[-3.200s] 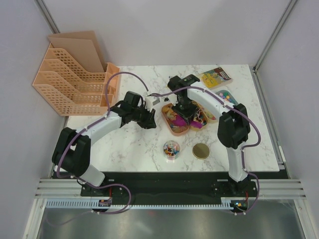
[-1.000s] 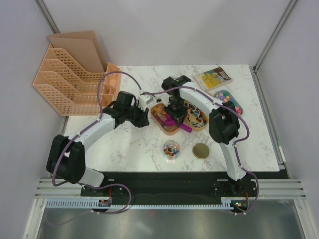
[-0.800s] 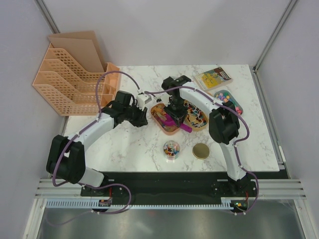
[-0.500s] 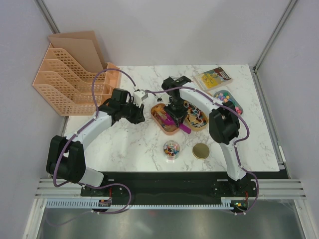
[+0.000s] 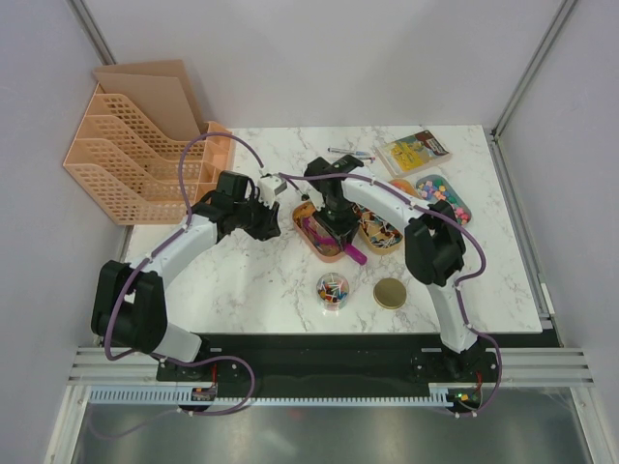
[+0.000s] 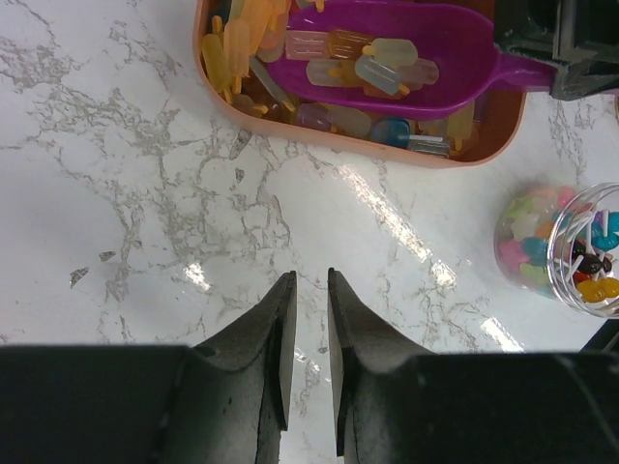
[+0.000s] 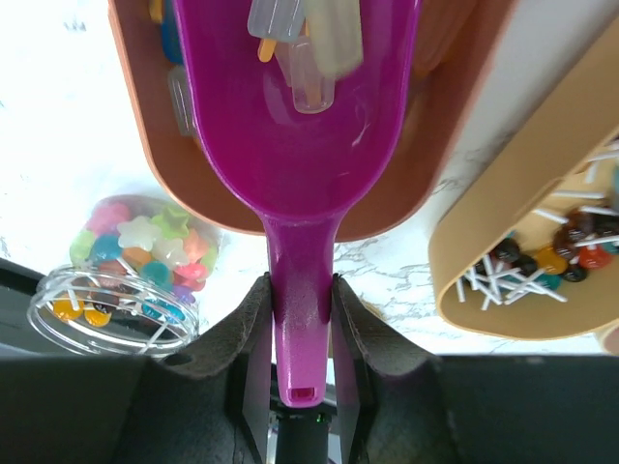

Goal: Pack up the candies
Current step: Scoop the fake candies from the storage box.

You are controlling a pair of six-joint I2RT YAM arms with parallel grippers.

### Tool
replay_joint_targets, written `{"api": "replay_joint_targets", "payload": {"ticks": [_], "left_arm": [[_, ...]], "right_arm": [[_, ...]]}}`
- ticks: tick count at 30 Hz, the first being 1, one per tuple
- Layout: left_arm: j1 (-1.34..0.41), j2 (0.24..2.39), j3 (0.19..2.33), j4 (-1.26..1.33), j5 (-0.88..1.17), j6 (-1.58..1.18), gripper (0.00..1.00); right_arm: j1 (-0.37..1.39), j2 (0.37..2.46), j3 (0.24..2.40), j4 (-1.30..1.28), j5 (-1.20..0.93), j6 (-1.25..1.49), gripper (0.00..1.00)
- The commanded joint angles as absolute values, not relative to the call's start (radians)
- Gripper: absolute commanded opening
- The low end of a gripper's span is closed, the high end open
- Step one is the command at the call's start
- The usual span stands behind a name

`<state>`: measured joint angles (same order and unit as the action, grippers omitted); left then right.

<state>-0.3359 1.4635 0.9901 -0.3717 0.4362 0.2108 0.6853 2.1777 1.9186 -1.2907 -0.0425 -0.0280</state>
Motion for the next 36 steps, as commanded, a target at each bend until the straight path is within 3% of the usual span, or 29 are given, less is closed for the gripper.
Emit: {"api": "replay_joint_targets", "payload": {"ticks": [1,21,28,36], "left_arm": [[-0.333,1.467,1.029,-0.357,0.426,0.233,0.26],[-0.314,1.456,1.040,-0.359,0.411,0.258,0.26],[-0.313,1.442,1.040,-0.367,0.408,0.265,0.26],[-0.304,1.417,1.034,-0.376,0.382,0.270,0.26]], "right_arm": [[0.695,2.189,2.002,-1.258,-0.006,-0.021,0.00],[0.695,2.060,1.941,-1.244,0.049,-0.049,0.00],[0.695,1.906,1.784,-1.259,0.032,-0.061,0.00],[0.630,1.674,1.625,-1.215,0.025,-0.398,0.00]]}}
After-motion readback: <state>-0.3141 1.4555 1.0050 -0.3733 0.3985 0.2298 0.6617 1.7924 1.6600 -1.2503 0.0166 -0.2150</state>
